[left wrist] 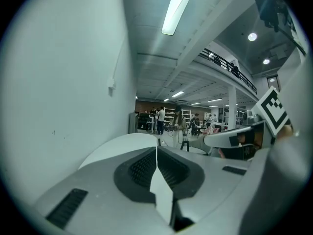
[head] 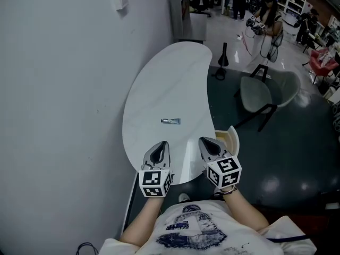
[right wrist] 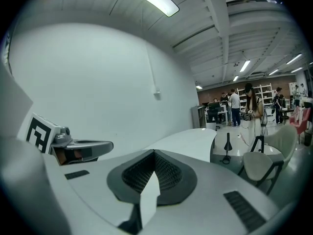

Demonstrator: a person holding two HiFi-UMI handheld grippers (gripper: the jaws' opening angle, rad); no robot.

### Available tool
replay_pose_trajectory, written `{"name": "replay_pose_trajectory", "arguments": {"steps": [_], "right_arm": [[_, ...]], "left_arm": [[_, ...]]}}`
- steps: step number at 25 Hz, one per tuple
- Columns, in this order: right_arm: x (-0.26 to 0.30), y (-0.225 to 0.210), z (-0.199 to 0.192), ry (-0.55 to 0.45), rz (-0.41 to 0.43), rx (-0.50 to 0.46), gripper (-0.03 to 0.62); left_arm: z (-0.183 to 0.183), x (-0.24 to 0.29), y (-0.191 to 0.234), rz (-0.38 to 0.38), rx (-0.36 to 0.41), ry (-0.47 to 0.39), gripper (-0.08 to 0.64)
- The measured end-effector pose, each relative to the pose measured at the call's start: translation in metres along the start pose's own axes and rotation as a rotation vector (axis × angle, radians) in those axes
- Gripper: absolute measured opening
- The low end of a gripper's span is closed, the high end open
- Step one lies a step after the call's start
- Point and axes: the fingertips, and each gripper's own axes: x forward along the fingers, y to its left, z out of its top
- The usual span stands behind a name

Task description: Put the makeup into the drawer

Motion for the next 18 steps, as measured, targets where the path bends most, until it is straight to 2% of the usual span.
{"name": "replay_pose_trajectory", "arguments": {"steps": [11,18], "right_arm": [[0.002,0.009,0.0,-0.001,-0.003,-0.011,0.02],[0.004,0.012,-0.003,0.007,0.003,-0.012,0.02]], "left_arm": [[-0.009,-0.01,0.01,-0.006,0.014,0.018,0.04],[-0.007,-0.014,0.017,0.004,-0.014,-0.01,0.04]]}}
